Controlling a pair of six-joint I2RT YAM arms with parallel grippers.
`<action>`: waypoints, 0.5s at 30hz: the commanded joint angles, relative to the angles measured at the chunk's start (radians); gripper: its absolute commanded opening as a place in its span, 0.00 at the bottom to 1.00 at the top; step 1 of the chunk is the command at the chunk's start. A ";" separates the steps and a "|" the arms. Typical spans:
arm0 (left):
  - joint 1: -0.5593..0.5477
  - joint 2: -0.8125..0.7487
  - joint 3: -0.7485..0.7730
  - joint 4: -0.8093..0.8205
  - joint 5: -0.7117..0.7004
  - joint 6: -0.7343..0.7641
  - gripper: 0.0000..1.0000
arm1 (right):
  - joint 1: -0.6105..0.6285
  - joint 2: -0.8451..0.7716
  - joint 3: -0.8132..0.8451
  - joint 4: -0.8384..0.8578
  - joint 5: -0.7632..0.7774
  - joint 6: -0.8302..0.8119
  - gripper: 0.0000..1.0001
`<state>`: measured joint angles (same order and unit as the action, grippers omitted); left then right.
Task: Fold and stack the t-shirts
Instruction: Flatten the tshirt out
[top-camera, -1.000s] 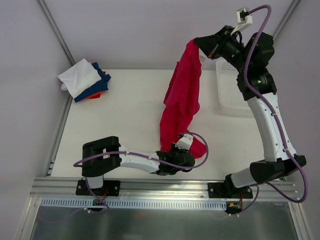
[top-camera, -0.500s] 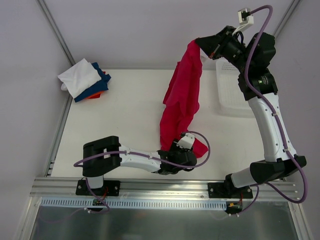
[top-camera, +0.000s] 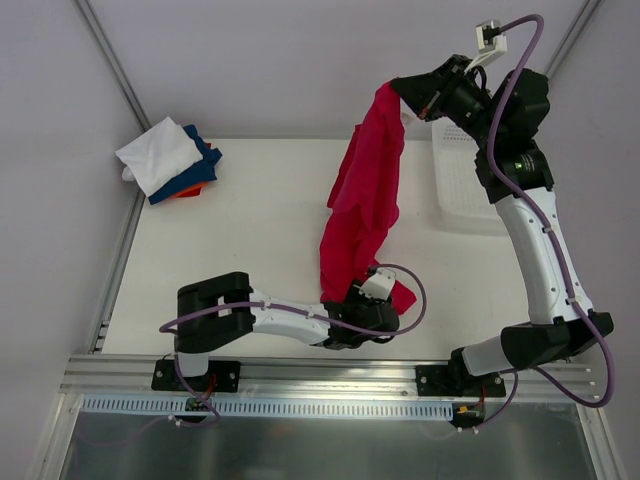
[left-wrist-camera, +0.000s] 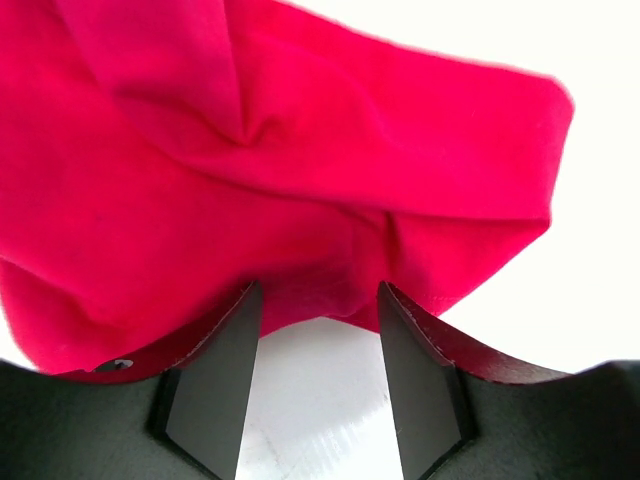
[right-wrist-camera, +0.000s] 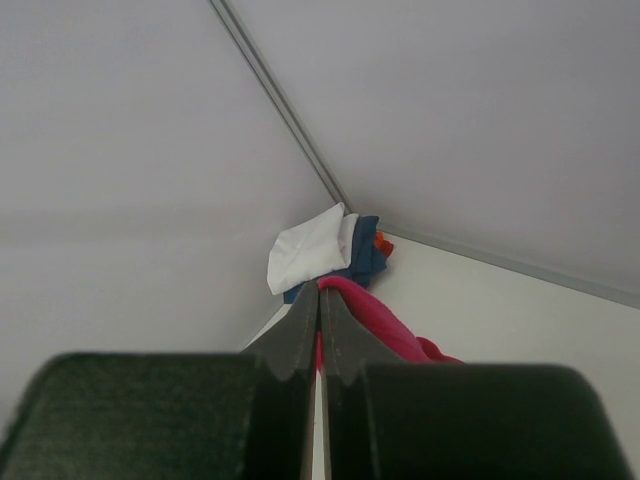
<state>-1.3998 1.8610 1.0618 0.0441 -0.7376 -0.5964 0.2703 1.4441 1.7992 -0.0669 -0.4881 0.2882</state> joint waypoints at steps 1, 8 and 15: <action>-0.002 0.036 0.033 -0.004 0.035 -0.042 0.50 | -0.013 -0.068 -0.003 0.101 -0.024 0.012 0.00; -0.004 0.053 0.021 -0.006 0.063 -0.062 0.42 | -0.025 -0.085 -0.026 0.111 -0.024 0.014 0.01; -0.004 0.020 0.009 -0.009 0.032 -0.048 0.15 | -0.026 -0.079 -0.043 0.131 -0.032 0.029 0.01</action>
<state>-1.3998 1.9137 1.0676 0.0475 -0.6922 -0.6430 0.2527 1.4025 1.7550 -0.0368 -0.4938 0.2977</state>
